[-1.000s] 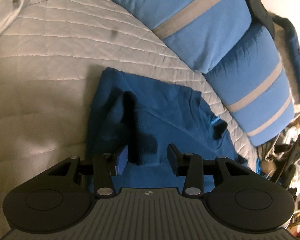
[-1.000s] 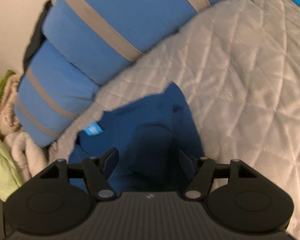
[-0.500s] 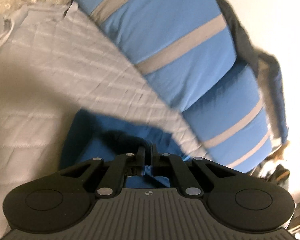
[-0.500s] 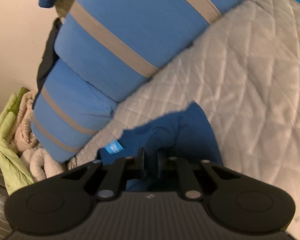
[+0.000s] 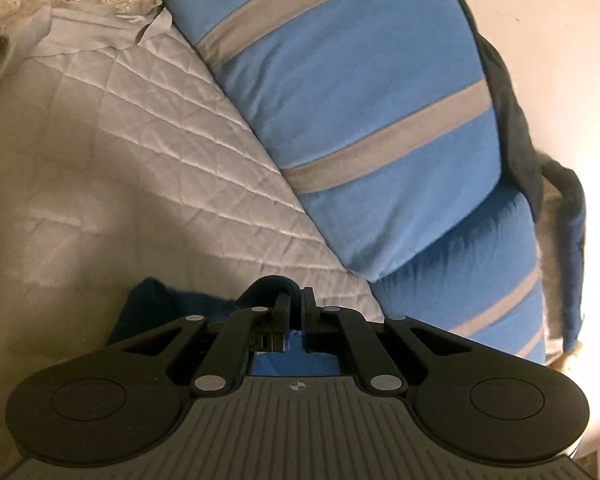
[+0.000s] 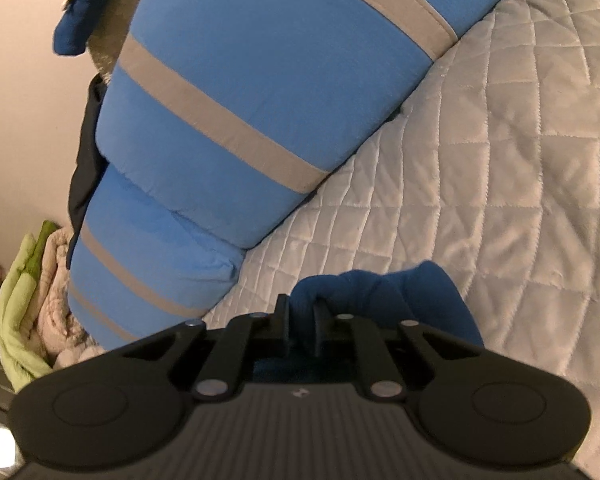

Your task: Fold clothes

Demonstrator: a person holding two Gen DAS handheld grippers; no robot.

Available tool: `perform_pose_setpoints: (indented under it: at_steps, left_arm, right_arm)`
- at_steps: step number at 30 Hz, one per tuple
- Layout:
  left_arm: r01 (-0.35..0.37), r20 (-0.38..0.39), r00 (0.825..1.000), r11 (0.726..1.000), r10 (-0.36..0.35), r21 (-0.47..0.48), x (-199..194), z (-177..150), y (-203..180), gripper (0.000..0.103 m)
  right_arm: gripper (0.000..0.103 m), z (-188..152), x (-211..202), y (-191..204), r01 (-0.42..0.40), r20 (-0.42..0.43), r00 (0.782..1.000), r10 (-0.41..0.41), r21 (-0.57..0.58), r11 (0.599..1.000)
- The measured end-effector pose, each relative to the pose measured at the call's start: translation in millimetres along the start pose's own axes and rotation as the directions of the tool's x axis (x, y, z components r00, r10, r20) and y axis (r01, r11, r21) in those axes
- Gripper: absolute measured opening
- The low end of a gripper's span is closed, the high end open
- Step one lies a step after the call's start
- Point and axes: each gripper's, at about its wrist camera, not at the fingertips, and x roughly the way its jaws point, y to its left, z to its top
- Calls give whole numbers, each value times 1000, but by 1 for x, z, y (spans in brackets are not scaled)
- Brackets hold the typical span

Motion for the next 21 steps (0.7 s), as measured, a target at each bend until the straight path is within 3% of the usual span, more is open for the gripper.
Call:
perform_pose_setpoints:
  at_steps: [5, 6, 8, 9, 10, 12, 17, 21]
  left_arm:
    - [-11, 38, 999, 999, 13, -43, 21, 10, 5, 5]
    - [-4, 46, 999, 998, 7, -64, 25, 10, 7, 7]
    - [8, 61, 998, 995, -2, -97, 28, 9, 10, 24]
    - [5, 74, 997, 996, 2, -93, 26, 8, 8, 39]
    - [-8, 80, 997, 998, 13, -65, 22, 6, 5, 52]
    - [-34, 86, 996, 999, 34, 8, 14, 4, -3, 62]
    - [-119, 99, 990, 968, 99, 222, -11, -7, -24, 66]
    - [-195, 113, 980, 903, 163, 384, -32, -22, -35, 66]
  right_arm:
    - [12, 11, 19, 4, -27, 34, 999, 28, -31, 999]
    - [16, 12, 23, 6, -28, 51, 998, 30, -47, 999]
    - [29, 13, 30, 10, -8, 87, 996, 15, -76, 997]
    - [54, 13, 30, 14, 7, 105, 995, 4, -106, 994]
    - [72, 12, 28, 18, 26, 115, 993, -10, -139, 990]
    - [86, 11, 25, 27, 62, 131, 991, -35, -207, 976]
    - [98, 2, 7, 41, 146, 104, 988, -116, -360, 921]
    - [103, -7, -15, 41, 181, 85, 983, -160, -420, 889]
